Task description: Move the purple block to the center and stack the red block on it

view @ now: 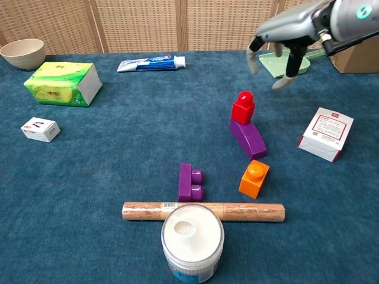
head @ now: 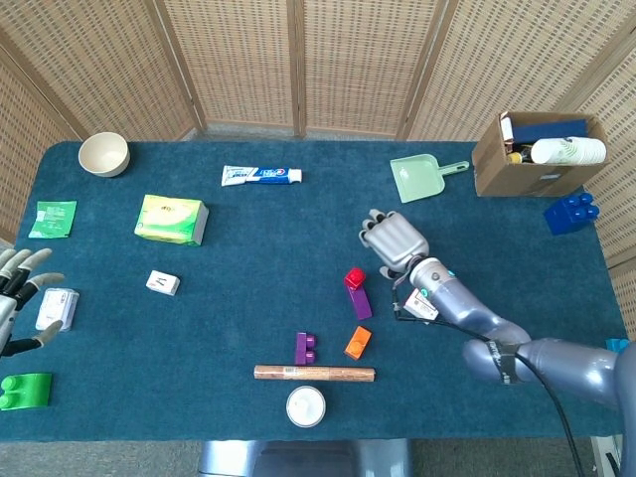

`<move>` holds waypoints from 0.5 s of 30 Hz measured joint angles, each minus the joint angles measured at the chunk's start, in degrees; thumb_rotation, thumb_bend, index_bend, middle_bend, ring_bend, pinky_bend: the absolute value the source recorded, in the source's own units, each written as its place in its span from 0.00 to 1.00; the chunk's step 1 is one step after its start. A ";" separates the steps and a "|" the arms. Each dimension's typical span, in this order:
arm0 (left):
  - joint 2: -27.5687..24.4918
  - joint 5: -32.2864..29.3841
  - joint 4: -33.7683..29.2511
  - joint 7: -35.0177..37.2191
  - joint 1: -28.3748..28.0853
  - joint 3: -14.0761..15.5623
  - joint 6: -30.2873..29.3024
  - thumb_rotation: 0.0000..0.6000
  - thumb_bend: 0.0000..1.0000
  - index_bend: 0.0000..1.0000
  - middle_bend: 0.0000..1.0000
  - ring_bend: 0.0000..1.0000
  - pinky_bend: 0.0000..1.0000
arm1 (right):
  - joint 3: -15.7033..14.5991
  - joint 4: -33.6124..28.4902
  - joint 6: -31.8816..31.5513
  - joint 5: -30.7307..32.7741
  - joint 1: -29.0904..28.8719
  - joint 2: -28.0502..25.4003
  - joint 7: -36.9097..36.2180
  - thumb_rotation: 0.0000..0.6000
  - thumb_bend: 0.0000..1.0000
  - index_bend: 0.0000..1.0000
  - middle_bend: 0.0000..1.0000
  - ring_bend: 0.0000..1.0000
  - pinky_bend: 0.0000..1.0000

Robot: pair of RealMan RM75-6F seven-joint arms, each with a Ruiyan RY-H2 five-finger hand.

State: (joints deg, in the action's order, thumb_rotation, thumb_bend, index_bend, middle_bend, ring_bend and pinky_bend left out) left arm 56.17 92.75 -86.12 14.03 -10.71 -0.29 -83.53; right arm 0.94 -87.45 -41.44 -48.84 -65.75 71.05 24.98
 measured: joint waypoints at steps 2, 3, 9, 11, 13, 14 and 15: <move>-0.31 0.19 -1.02 -1.13 -0.05 0.25 0.35 1.00 0.32 0.27 0.12 0.04 0.00 | 0.55 -0.95 -1.74 -0.34 1.82 -1.15 -2.35 0.99 0.27 0.35 0.23 0.11 0.33; -0.47 0.28 -1.52 -1.64 -0.06 0.35 0.46 1.00 0.32 0.27 0.13 0.05 0.00 | 0.83 -1.35 -2.62 -0.70 2.70 -1.65 -3.45 1.00 0.27 0.36 0.23 0.11 0.33; -0.95 0.77 -3.96 -4.95 0.15 0.67 0.29 1.00 0.32 0.30 0.19 0.12 0.00 | 2.80 -4.37 -9.53 -5.06 8.78 -4.43 -10.86 1.00 0.27 0.36 0.23 0.11 0.33; -0.74 0.90 -4.66 -6.42 0.40 0.75 -0.08 1.00 0.32 0.31 0.19 0.13 0.00 | 3.26 -5.61 -12.32 -7.30 11.11 -5.25 -13.08 1.00 0.27 0.37 0.23 0.11 0.32; -0.42 1.01 -5.42 -7.42 0.68 0.86 -0.36 1.00 0.32 0.31 0.20 0.13 0.00 | 3.46 -6.54 -14.65 -9.32 13.02 -5.88 -14.26 1.00 0.27 0.38 0.23 0.11 0.31; -0.17 1.14 -5.98 -7.70 0.81 1.01 -0.45 1.00 0.32 0.31 0.20 0.13 0.00 | 3.52 -7.12 -16.24 -10.50 14.22 -6.24 -14.81 1.00 0.27 0.38 0.24 0.11 0.31; -0.01 1.25 -6.30 -7.80 0.88 1.09 -0.50 1.00 0.32 0.31 0.20 0.13 0.00 | 3.52 -7.60 -17.59 -11.25 15.19 -6.52 -15.27 1.00 0.27 0.38 0.24 0.11 0.30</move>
State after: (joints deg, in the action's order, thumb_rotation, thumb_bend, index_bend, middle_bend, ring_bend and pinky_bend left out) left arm 56.16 93.99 -92.42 6.23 -9.83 0.80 -84.02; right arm 4.46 -95.05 -59.02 -60.08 -50.56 64.53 9.71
